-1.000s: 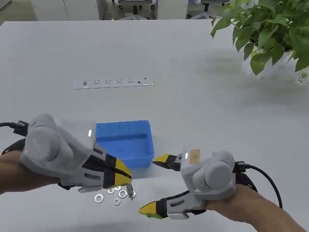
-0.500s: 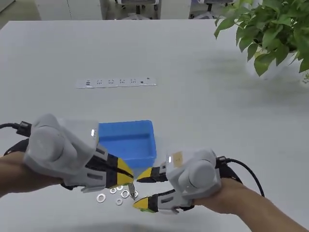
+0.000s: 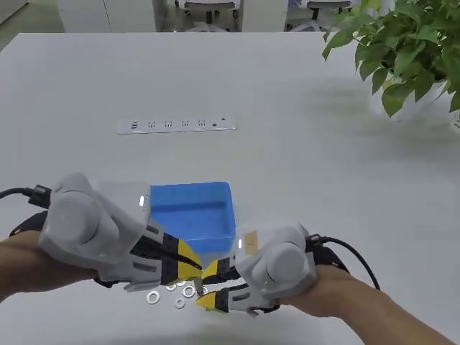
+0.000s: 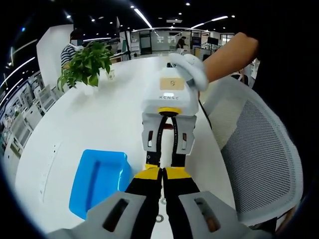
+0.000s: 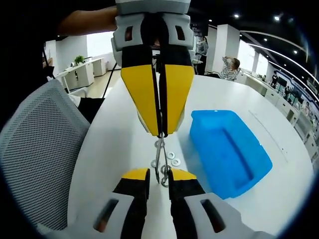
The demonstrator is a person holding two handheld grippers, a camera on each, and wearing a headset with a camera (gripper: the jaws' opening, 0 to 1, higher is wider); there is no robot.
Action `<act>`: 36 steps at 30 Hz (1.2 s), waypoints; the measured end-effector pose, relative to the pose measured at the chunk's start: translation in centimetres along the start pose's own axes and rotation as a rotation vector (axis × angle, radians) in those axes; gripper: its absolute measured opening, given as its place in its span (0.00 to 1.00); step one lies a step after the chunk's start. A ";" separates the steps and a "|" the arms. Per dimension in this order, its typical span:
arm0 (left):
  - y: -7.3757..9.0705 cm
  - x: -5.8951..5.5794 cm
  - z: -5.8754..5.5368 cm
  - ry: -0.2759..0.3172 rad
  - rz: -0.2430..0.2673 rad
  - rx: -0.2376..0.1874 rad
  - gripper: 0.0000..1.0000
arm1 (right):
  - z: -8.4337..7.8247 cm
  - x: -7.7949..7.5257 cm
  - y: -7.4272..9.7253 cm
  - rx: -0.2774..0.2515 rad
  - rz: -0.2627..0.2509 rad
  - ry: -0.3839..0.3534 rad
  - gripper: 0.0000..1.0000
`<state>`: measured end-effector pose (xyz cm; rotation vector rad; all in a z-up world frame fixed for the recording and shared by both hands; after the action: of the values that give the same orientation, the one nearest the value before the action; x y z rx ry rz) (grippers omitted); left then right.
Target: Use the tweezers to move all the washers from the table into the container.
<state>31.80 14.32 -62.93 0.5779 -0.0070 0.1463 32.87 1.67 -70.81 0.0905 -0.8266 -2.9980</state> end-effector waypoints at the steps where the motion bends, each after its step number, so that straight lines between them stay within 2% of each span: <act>1: 0.0 0.0 0.0 0.001 0.000 -0.001 0.05 | 0.0 0.0 0.0 0.000 -0.001 0.002 0.15; 7: -0.1 0.0 0.0 0.006 0.000 -0.005 0.05 | 0.0 0.0 0.0 0.008 -0.002 0.013 0.11; 27: -0.1 -0.3 0.0 0.007 -0.014 -0.008 0.06 | 0.0 0.2 0.1 0.005 -0.001 0.013 0.09; 31: 0.0 -0.4 0.1 0.021 -0.021 -0.021 0.11 | 0.0 0.2 0.1 0.009 0.001 0.017 0.09; 36: 0.3 -0.2 -0.1 0.032 -0.007 -0.031 0.24 | 0.0 0.2 0.1 0.012 0.000 0.022 0.09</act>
<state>31.52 14.56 -62.88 0.5449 0.0238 0.1482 32.66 1.58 -70.74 0.1231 -0.8424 -2.9869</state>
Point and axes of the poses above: the centre of the closed fingertips' face, and the gripper's own axes: y roughly backward along the fingers, x roughly to its left, z roughly out of its top, the point moved 10 cm from there along y, roughly backward along the fingers, and after that the axes turned 8 degrees about -x, right-handed, at the moved point
